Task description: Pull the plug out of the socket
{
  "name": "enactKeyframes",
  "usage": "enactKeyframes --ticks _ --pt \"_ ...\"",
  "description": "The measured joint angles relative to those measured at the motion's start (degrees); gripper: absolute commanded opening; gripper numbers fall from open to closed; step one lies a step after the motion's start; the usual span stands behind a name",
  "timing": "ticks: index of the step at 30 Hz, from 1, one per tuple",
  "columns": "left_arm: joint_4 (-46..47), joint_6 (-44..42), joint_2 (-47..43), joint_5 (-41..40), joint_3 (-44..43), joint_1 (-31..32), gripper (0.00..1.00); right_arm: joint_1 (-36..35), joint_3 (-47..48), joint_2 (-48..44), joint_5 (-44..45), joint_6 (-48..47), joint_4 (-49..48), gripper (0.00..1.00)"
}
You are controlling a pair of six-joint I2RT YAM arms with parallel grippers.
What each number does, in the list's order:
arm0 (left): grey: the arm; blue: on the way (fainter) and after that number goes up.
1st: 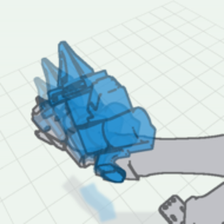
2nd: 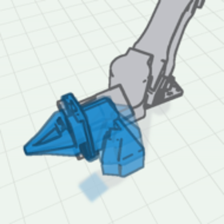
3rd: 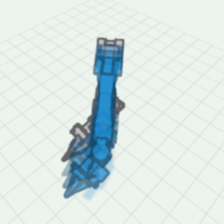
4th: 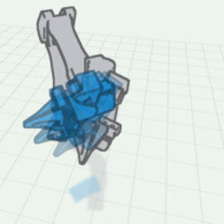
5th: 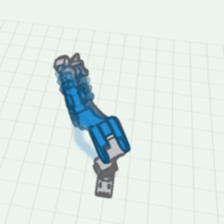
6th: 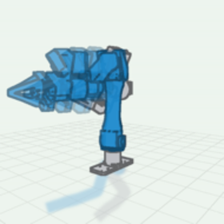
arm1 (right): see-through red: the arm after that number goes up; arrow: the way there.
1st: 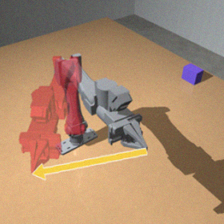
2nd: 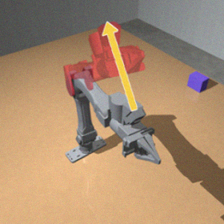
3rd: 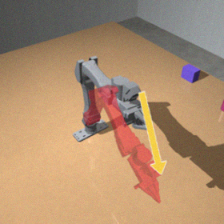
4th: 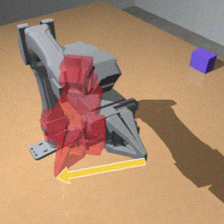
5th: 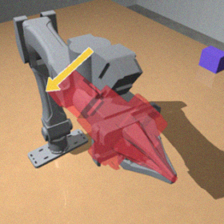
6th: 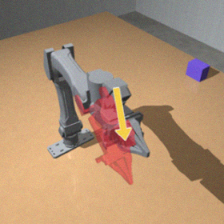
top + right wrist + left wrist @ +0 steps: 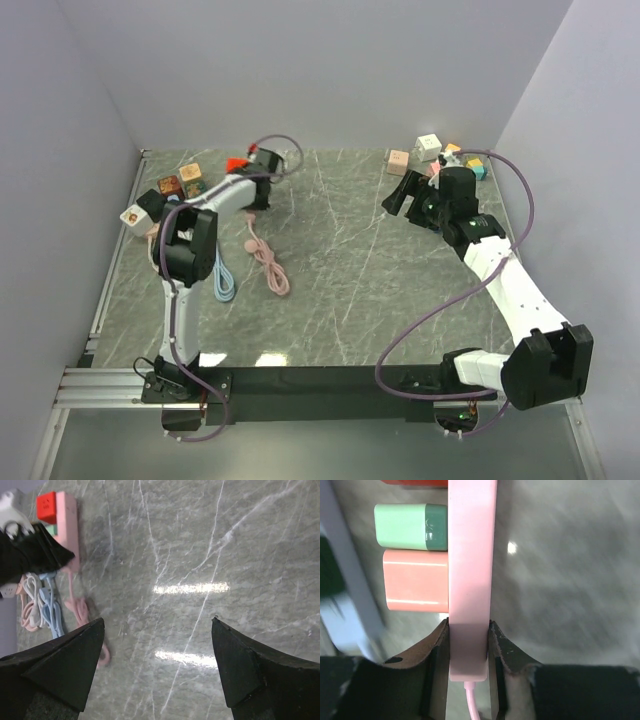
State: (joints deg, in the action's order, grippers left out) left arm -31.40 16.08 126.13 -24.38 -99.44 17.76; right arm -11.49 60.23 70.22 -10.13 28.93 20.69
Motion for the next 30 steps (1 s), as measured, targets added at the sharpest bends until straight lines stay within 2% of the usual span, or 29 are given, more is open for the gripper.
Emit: enactKeyframes --ticks 5,12,16,19,20,22,23,26,30 --pt "-0.7 5.7 -8.4 -1.6 12.3 10.9 0.00 0.0 -0.7 0.4 0.0 2.3 -0.2 0.94" --pt "-0.3 15.9 -21.2 7.1 28.5 23.1 0.00 0.0 -1.0 1.6 1.3 3.2 0.0 0.95" --pt "1.4 19.8 -26.4 11.5 34.6 28.2 0.10 0.0 0.2 4.2 2.5 3.3 1.5 0.96" --pt "2.9 21.7 -29.2 15.5 38.0 31.2 0.45 -0.5 2.7 7.1 3.8 3.2 3.2 0.96" --pt "3.1 22.2 -30.0 16.4 38.8 32.1 0.61 -1.0 3.7 8.0 4.5 3.1 4.1 0.97" --pt "2.4 23.9 -30.3 18.4 39.8 33.1 0.73 -2.4 5.7 9.6 5.9 2.9 5.6 0.97" --pt "1.3 25.1 -30.3 18.9 40.2 33.6 0.84 -3.3 6.7 10.4 6.3 2.8 6.2 0.98" --pt "-1.6 27.4 -31.5 18.4 40.3 33.9 0.97 -6.1 9.3 12.2 7.3 2.7 8.2 0.99" --pt "-5.4 30.1 -37.6 16.7 37.5 33.0 0.99 -10.5 12.0 14.8 8.1 3.0 10.0 0.99"
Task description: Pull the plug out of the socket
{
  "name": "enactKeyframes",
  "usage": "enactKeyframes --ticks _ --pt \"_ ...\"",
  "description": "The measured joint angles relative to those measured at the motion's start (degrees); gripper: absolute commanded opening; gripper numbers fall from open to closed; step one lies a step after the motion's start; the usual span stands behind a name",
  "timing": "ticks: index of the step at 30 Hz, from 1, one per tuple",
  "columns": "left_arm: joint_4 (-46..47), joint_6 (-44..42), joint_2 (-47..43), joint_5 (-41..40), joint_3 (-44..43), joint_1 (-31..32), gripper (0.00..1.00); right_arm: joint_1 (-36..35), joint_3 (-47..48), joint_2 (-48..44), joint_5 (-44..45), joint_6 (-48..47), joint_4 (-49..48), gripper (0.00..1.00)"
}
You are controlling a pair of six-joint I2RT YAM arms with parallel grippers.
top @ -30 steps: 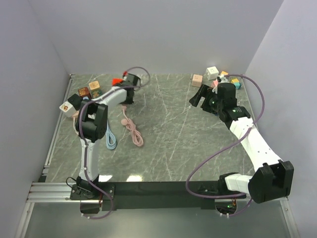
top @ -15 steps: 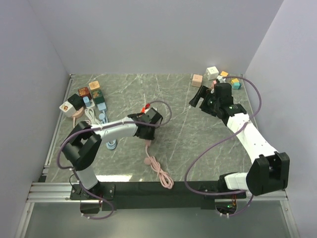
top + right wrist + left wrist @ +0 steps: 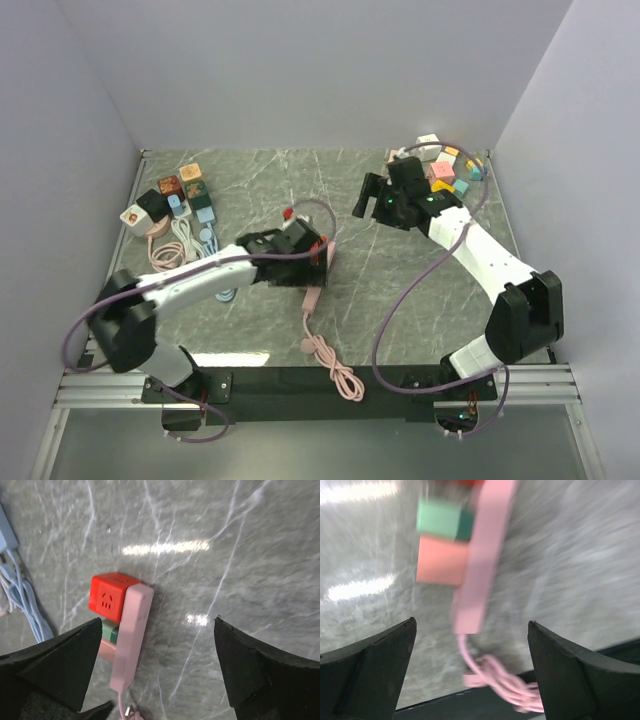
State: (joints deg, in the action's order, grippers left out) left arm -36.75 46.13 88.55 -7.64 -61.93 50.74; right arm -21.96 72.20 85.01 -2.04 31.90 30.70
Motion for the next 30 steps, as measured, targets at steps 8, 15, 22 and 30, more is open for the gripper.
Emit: enactKeyframes --ticks 8,15,22,30 --pt "0.1 2.7 -18.6 -2.7 -4.8 -11.2 0.97 -10.7 0.7 5.0 0.2 5.5 1.5 0.96" --pt "0.5 2.6 -23.8 -0.6 -1.5 -24.6 0.96 -17.0 1.0 12.1 -0.4 10.9 -0.2 0.92" --pt "0.2 2.7 -24.0 3.0 3.7 -27.3 0.96 -18.3 3.4 19.3 2.8 13.5 1.1 0.89" --pt "2.0 3.3 -25.6 5.4 8.9 -28.6 0.96 -18.3 3.6 22.2 4.7 17.1 0.1 0.70"
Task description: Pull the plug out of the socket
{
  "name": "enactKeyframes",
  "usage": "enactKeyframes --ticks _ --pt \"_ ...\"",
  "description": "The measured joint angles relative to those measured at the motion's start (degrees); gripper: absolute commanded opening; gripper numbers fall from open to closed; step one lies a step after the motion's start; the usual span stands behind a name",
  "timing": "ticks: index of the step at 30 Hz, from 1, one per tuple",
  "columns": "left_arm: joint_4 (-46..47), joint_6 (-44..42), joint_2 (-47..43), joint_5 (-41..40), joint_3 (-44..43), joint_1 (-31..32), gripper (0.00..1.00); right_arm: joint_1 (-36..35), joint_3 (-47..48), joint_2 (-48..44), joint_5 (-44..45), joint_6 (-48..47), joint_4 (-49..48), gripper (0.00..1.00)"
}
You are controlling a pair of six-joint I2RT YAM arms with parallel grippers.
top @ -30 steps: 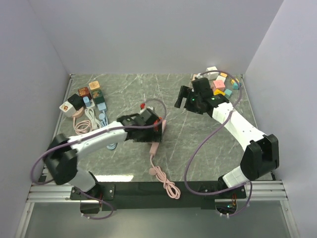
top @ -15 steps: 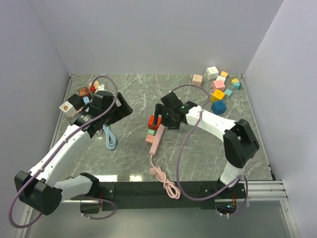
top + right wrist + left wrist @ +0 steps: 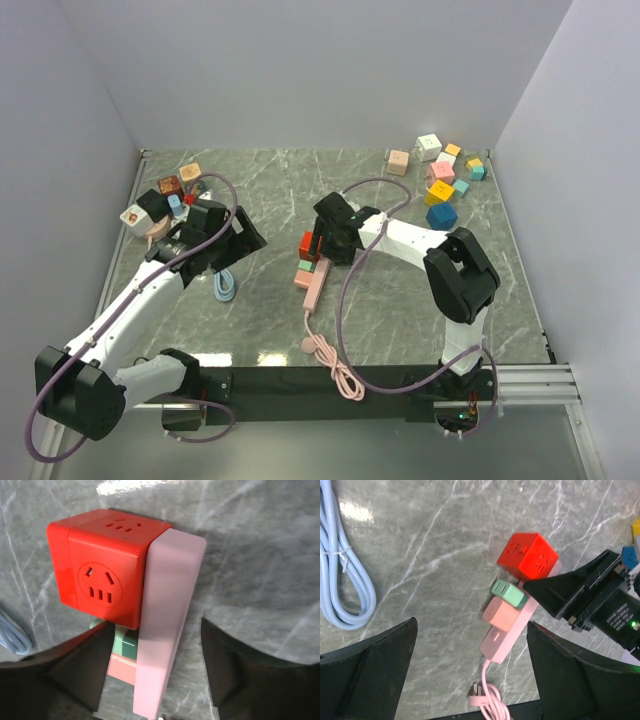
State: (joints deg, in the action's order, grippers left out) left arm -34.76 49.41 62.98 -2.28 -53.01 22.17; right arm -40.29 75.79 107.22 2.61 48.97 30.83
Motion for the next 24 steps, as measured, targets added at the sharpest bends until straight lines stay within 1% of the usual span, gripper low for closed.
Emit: enactKeyframes --ticks 1,3,4,6,7,10,12,13,16,19,22,24 --pt "0.2 0.0 0.1 0.5 0.4 0.0 0.96 -0.1 0.1 0.4 -0.2 0.3 -0.6 0.61" --pt "0.4 0.4 0.3 1.1 0.9 -0.1 0.96 -0.1 0.2 1.1 -0.7 0.8 -1.6 0.52" --pt "0.7 0.5 0.4 1.2 1.1 -0.1 0.96 -0.2 0.1 1.3 -0.7 1.0 -2.0 0.44" --pt "1.1 0.9 0.4 1.4 1.5 -0.1 0.96 -0.2 -0.1 1.3 -0.9 1.0 -2.8 0.36" --pt "1.4 0.9 0.4 1.5 1.7 -0.1 0.96 -0.2 -0.4 1.3 -1.2 1.2 -3.8 0.27" --pt "2.4 0.9 0.4 1.7 2.8 -0.1 0.96 0.0 -1.3 1.5 -2.9 1.5 -6.4 0.14" --pt "3.0 0.9 0.4 2.1 3.6 -0.2 0.96 0.3 -1.9 1.6 -4.3 1.6 -7.9 0.09" --pt "3.3 0.9 0.4 2.3 4.0 -0.2 0.96 0.5 -2.0 1.6 -5.1 1.5 -8.4 0.00" --pt "4.3 0.9 0.6 3.1 4.8 -0.3 0.96 1.4 -2.5 1.7 -7.2 1.3 -9.9 0.00" --pt "6.4 0.7 1.0 5.0 5.8 -0.5 0.96 3.0 -5.0 1.7 -11.7 1.6 -14.3 0.00" --pt "11.5 0.2 1.6 9.8 8.4 -0.8 0.94 6.6 -9.5 1.6 -19.9 3.4 -22.2 0.00" --pt "15.3 -0.1 2.5 13.9 10.6 -0.8 0.88 9.2 -11.5 2.0 -25.0 5.0 -27.1 0.00"
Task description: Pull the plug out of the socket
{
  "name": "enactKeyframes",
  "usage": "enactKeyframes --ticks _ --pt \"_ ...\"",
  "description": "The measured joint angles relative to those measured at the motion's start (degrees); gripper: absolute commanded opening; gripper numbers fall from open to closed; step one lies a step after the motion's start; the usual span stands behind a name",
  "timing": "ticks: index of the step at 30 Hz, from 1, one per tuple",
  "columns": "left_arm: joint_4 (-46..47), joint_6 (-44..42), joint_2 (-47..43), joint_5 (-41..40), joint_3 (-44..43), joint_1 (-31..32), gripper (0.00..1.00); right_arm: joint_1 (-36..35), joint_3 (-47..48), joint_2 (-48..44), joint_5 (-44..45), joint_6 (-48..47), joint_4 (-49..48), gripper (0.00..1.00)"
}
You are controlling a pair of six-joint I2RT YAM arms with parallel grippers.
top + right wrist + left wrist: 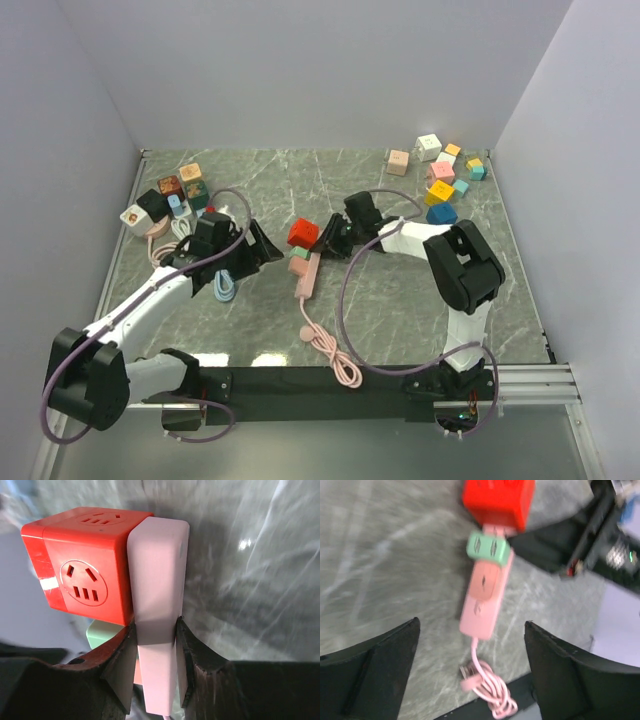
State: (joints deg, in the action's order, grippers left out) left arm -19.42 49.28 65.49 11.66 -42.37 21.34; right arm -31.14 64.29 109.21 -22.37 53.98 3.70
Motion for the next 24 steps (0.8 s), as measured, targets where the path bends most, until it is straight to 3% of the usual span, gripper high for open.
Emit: enactKeyframes --ticks 4,6,11,17,24 --pt "7.8 -0.1 3.1 8.1 4.0 0.0 0.70 3.9 -1.7 2.9 -7.8 2.9 -9.0 0.00" --pt "11.1 -0.1 5.2 11.2 5.4 0.0 0.70 5.2 -2.2 4.7 -10.9 4.5 -13.6 0.00" --pt "18.5 0.0 9.9 17.7 7.7 0.0 0.83 7.5 -6.6 8.9 -18.8 12.8 -30.6 0.00" --pt "29.7 2.4 13.1 23.4 10.9 -1.1 0.87 8.9 -10.8 15.4 -25.1 27.8 -53.2 0.00" --pt "45.9 10.5 22.6 29.1 15.1 -2.1 0.86 8.7 -12.5 16.0 -25.7 35.6 -61.1 0.00"
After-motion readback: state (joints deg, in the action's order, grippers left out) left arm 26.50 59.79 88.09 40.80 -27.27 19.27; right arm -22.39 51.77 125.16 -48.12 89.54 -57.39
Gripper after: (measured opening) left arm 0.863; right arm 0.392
